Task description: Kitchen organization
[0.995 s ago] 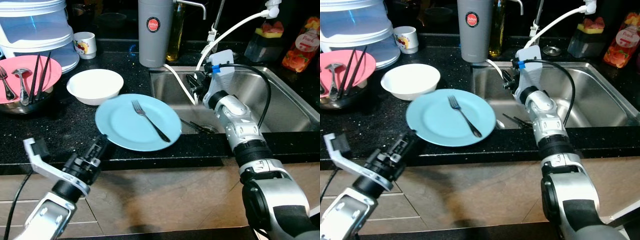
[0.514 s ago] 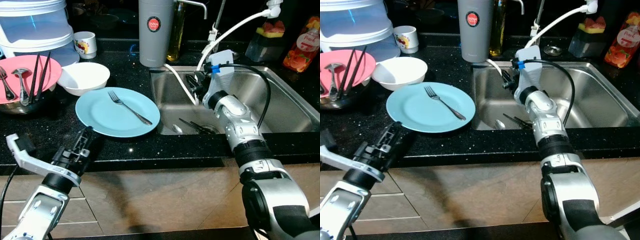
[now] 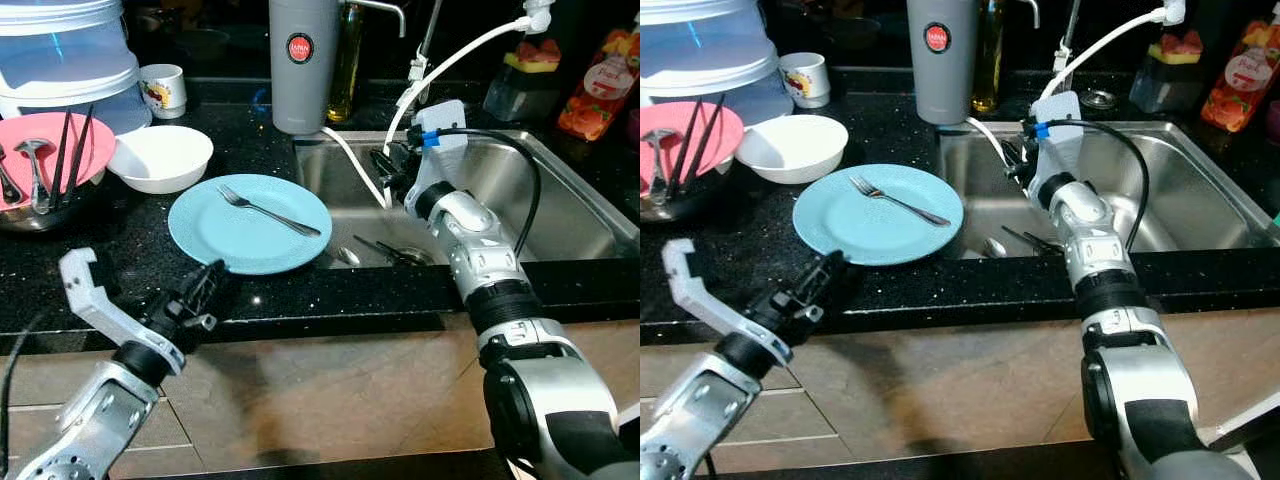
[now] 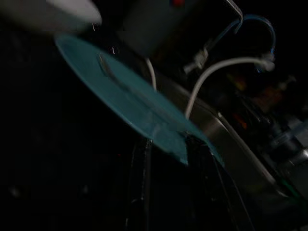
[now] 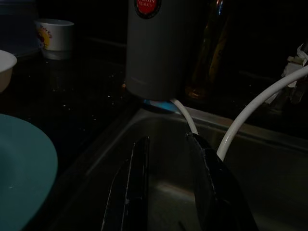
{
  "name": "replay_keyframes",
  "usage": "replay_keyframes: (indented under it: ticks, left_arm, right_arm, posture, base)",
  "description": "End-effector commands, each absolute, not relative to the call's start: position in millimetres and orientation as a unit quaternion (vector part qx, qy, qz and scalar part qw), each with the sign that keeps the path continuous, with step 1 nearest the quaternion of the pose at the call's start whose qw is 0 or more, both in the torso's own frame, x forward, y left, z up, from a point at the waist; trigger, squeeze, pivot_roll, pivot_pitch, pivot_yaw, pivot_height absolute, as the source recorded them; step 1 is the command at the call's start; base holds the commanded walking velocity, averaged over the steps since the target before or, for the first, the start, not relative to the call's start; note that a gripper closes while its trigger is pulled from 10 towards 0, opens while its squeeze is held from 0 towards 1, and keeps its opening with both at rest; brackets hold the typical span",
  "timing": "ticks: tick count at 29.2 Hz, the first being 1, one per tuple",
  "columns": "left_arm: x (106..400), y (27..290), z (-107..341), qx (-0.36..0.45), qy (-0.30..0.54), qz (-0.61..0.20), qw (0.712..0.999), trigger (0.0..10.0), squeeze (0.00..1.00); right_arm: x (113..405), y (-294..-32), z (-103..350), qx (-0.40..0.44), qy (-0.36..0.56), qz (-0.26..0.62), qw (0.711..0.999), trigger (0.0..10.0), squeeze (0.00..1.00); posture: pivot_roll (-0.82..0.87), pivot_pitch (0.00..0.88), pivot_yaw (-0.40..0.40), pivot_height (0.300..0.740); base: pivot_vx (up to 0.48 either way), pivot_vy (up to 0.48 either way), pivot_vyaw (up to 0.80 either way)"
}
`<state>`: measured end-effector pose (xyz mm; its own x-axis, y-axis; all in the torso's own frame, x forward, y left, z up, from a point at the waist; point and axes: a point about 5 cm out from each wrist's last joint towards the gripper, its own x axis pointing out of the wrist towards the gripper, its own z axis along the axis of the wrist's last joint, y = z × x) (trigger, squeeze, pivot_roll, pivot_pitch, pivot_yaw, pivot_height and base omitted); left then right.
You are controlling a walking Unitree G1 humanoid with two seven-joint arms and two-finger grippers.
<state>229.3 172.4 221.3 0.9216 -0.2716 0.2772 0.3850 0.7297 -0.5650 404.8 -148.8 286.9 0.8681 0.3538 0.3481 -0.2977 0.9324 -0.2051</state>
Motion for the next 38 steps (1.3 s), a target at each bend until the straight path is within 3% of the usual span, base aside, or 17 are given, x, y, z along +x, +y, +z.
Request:
replay_keyframes:
  ticks: [1,7,14,20,25,31,38]
  left_arm:
    - [226,175,228,-0.290,-0.112,-0.153,0.938,10.0,0.00]
    - [216,174,237,-0.235,-0.152,-0.151,0.948,10.0,0.00]
    - [215,172,230,-0.181,-0.138,-0.128,0.965,10.0,0.00]
    - [235,177,241,-0.074,-0.166,-0.059,0.982,10.0,0.00]
    - [248,176,248,0.030,-0.159,-0.066,0.985,10.0,0.00]
    - [265,178,253,0.034,-0.168,-0.052,0.984,10.0,0.00]
    - [288,168,256,-0.003,-0.164,-0.052,0.985,10.0,0.00]
  right_arm:
    - [404,-148,283,-0.067,-0.192,0.172,0.964,10.0,0.00]
    - [404,-147,283,-0.066,-0.192,0.177,0.963,10.0,0.00]
    - [403,-146,281,-0.063,-0.192,0.181,0.962,10.0,0.00]
    - [400,-152,282,0.033,-0.204,0.153,0.966,10.0,0.00]
    - [392,-160,262,0.106,-0.192,0.090,0.971,10.0,0.00]
    - [377,-161,246,0.151,-0.196,0.070,0.966,10.0,0.00]
    - [356,-141,233,0.118,-0.186,0.100,0.970,10.0,0.00]
  posture:
    - [0.09,0.088,0.001,0.740]
    - [0.09,0.088,0.003,0.740]
    - [0.09,0.086,0.004,0.740]
    - [0.08,0.068,-0.009,0.740]
    - [0.07,0.060,-0.002,0.740]
    - [0.06,0.055,0.002,0.740]
    - [0.04,0.066,0.014,0.740]
  base:
    - [0.000,0.000,0.00]
    - [0.000,0.000,0.00]
    - [0.000,0.000,0.00]
    - [0.000,0.000,0.00]
    - [0.000,0.000,0.00]
    - [0.000,0.000,0.00]
    - [0.000,0.000,0.00]
